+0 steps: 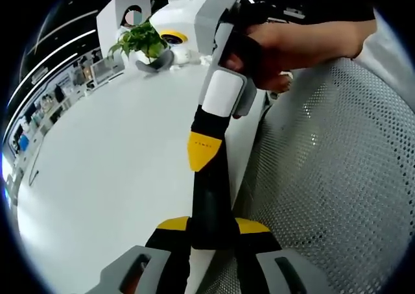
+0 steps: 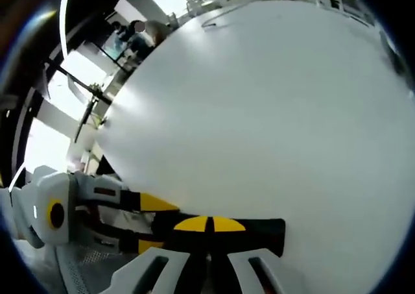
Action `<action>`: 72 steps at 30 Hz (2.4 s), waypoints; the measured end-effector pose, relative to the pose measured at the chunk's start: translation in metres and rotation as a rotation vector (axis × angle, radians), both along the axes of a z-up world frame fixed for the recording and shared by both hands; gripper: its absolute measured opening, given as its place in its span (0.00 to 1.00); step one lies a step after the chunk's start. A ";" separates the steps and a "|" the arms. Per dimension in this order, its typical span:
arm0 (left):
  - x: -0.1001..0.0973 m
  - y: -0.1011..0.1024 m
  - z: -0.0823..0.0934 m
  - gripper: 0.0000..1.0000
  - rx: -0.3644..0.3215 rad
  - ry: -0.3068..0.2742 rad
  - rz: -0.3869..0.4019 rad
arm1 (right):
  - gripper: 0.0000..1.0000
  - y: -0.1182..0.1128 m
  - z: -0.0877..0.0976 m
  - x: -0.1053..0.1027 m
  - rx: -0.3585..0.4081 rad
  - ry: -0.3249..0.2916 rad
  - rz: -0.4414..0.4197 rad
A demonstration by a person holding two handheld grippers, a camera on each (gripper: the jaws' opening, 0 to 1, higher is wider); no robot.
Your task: Press the specified remote control buttons in sequence, fully releasing each button before pressing the next.
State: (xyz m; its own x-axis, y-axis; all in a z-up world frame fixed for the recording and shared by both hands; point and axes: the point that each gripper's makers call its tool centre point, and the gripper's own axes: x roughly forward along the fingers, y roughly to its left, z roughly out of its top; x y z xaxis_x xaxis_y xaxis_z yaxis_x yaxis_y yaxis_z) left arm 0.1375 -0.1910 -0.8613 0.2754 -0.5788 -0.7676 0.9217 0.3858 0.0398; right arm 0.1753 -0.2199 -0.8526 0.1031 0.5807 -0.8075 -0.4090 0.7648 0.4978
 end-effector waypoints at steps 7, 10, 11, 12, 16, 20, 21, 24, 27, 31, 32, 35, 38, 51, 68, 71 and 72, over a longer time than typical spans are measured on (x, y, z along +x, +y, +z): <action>0.000 0.000 0.000 0.25 0.007 -0.008 -0.008 | 0.00 -0.007 0.001 -0.001 -0.029 0.022 -0.006; 0.000 0.000 0.000 0.25 0.008 -0.010 -0.010 | 0.00 -0.009 0.002 0.000 -0.031 0.027 -0.023; 0.000 0.000 0.000 0.25 0.009 -0.010 -0.010 | 0.00 -0.008 0.004 -0.001 -0.017 0.042 -0.024; 0.000 0.000 0.000 0.25 0.009 -0.010 -0.010 | 0.00 -0.008 0.004 -0.001 -0.011 0.040 -0.026; 0.000 0.000 0.000 0.25 0.009 -0.009 -0.009 | 0.00 -0.008 0.004 -0.003 -0.019 0.046 -0.022; 0.000 0.000 0.000 0.25 0.005 -0.005 -0.004 | 0.00 -0.005 0.007 -0.013 -0.001 0.102 -0.005; 0.000 0.000 0.000 0.25 0.006 -0.006 -0.005 | 0.00 -0.004 0.007 -0.015 0.001 0.111 -0.003; 0.000 0.000 0.000 0.25 0.007 -0.008 -0.006 | 0.00 -0.005 0.005 -0.016 -0.018 0.110 0.009; 0.000 0.000 0.000 0.25 0.009 -0.010 -0.008 | 0.00 -0.006 0.004 -0.016 -0.028 0.104 0.016; 0.000 0.000 0.000 0.25 0.009 -0.010 -0.008 | 0.00 -0.006 0.003 -0.017 -0.035 0.086 0.029; 0.000 0.000 0.000 0.25 0.008 -0.010 -0.008 | 0.00 -0.006 0.003 -0.018 -0.040 0.075 0.042; 0.000 0.000 0.000 0.25 0.007 -0.008 -0.006 | 0.00 -0.006 0.003 -0.018 -0.043 0.060 0.056; 0.000 0.000 0.000 0.25 0.006 -0.009 -0.006 | 0.00 -0.007 0.002 -0.017 -0.037 0.060 0.051; 0.000 -0.001 0.000 0.25 0.005 -0.011 -0.004 | 0.00 -0.007 0.002 -0.016 -0.055 0.023 0.071; 0.000 -0.001 0.000 0.25 0.008 -0.011 -0.005 | 0.00 -0.011 0.002 -0.023 -0.068 0.115 0.044; 0.000 -0.001 0.000 0.25 0.009 -0.012 -0.006 | 0.00 -0.012 0.002 -0.026 -0.072 0.140 0.035; 0.000 -0.001 0.000 0.25 0.009 -0.012 -0.006 | 0.00 -0.013 0.001 -0.026 -0.074 0.142 0.037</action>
State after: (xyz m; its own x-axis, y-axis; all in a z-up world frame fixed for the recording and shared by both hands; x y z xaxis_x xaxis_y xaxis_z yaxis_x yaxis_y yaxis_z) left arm 0.1376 -0.1915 -0.8614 0.2812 -0.5732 -0.7697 0.9235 0.3798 0.0546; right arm 0.1497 -0.2326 -0.8513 -0.0353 0.5203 -0.8533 -0.3676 0.7872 0.4952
